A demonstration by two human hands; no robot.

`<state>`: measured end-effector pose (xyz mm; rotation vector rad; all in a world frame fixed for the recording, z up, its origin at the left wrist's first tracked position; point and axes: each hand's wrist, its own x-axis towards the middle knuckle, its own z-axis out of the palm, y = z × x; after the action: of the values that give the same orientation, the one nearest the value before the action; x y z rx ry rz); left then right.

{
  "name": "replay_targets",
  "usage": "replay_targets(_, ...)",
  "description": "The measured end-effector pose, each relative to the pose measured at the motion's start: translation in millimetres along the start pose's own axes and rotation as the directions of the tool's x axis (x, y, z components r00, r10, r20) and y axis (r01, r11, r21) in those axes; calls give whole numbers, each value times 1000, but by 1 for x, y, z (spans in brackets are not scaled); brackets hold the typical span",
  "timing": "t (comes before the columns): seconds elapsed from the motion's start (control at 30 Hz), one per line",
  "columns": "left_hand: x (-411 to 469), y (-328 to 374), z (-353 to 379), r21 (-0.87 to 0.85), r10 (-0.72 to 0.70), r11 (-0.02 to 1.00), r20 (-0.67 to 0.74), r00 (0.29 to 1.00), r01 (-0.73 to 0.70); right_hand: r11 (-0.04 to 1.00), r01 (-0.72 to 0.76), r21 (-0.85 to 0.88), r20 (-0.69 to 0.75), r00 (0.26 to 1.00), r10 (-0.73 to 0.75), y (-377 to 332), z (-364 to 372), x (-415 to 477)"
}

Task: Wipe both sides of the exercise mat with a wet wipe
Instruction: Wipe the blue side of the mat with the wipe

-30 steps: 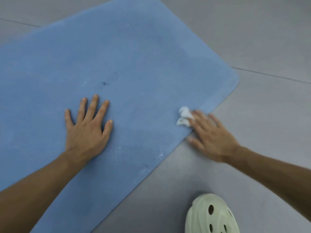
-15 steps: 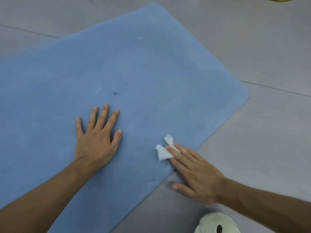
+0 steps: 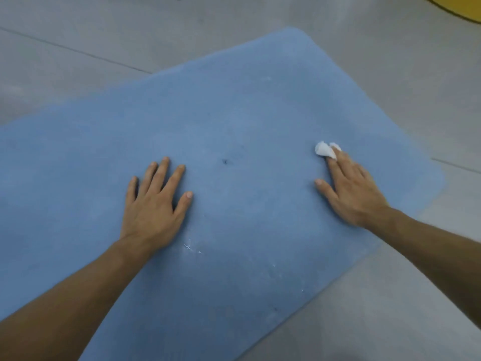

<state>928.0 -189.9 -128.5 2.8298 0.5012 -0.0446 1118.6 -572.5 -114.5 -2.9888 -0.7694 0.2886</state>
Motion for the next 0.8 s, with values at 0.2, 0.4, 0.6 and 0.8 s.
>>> replay_targets(0.2, 53, -34, -19, 37, -161, 986, 26, 987, 160, 986, -31, 163, -5, 999, 32, -65, 2, 28)
replay_targets(0.4, 83, -56, -24, 37, -117, 993, 17, 993, 116, 799, 601, 29, 101, 794, -600, -173, 16, -18)
replay_targets(0.6, 87, -59, -19, 35, -262, 964, -60, 963, 265, 869, 491, -54, 45, 871, -490, -131, 9, 42)
replay_targets(0.8, 91, -57, -13, 64, -348, 933, -80, 934, 353, 996, 59, 66, -22, 998, -57, -76, -4, 135)
